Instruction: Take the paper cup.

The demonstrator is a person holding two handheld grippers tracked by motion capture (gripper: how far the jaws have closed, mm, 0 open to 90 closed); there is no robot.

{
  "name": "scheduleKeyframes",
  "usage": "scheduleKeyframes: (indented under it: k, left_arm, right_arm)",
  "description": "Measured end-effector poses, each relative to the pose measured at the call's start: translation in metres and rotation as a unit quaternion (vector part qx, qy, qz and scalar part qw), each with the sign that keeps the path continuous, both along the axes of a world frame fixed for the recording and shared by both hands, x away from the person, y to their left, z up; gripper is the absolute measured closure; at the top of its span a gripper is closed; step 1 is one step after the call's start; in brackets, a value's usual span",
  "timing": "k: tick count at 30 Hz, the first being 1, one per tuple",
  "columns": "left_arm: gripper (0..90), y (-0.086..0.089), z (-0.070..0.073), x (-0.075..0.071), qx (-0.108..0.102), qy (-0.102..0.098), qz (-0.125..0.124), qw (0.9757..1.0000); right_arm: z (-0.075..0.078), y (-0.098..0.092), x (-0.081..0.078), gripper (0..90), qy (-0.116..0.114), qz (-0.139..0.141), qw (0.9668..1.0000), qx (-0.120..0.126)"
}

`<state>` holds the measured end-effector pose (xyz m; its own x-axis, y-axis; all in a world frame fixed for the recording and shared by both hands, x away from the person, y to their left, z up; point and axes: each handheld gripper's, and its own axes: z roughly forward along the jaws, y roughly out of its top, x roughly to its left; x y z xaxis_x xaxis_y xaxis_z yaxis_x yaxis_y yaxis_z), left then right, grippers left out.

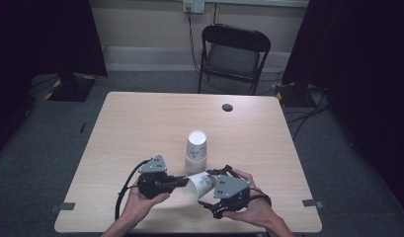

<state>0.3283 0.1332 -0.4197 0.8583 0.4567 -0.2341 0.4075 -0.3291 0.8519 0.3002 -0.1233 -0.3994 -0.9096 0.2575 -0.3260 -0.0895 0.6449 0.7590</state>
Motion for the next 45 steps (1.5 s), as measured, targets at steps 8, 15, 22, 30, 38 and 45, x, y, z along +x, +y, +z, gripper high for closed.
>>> scheduleKeyframes:
  k: [8, 15, 22, 30, 38, 45]
  left_arm:
    - [88.1, -0.002, 0.000, 0.002, -0.010, 0.025, 0.005, 0.9996]
    - [88.0, -0.009, 0.001, 0.006, -0.001, 0.056, 0.001, 0.9984]
    - [87.6, -0.008, 0.003, 0.007, -0.013, 0.051, 0.008, 0.9986]
    - [87.3, -0.011, 0.004, 0.009, -0.021, 0.053, 0.018, 0.9982]
    - [87.3, -0.015, 0.004, 0.007, -0.010, 0.048, 0.014, 0.9987]
    - [87.0, -0.014, 0.004, 0.007, -0.010, 0.046, 0.014, 0.9988]
  right_arm:
    - [-0.009, 0.007, -0.003, 13.6, -0.013, -0.004, 0.9997, -0.021]
    - [-0.016, 0.016, -0.003, 17.7, -0.028, -0.007, 0.9985, -0.046]
    - [-0.018, 0.015, -0.001, 21.8, -0.024, -0.013, 0.9989, -0.038]
    - [-0.018, 0.014, 0.003, 22.8, -0.006, -0.020, 0.9996, -0.020]
    - [-0.022, 0.018, 0.001, 25.3, -0.014, -0.023, 0.9987, -0.043]
    - [-0.022, 0.017, 0.001, 27.0, -0.017, -0.021, 0.9988, -0.042]
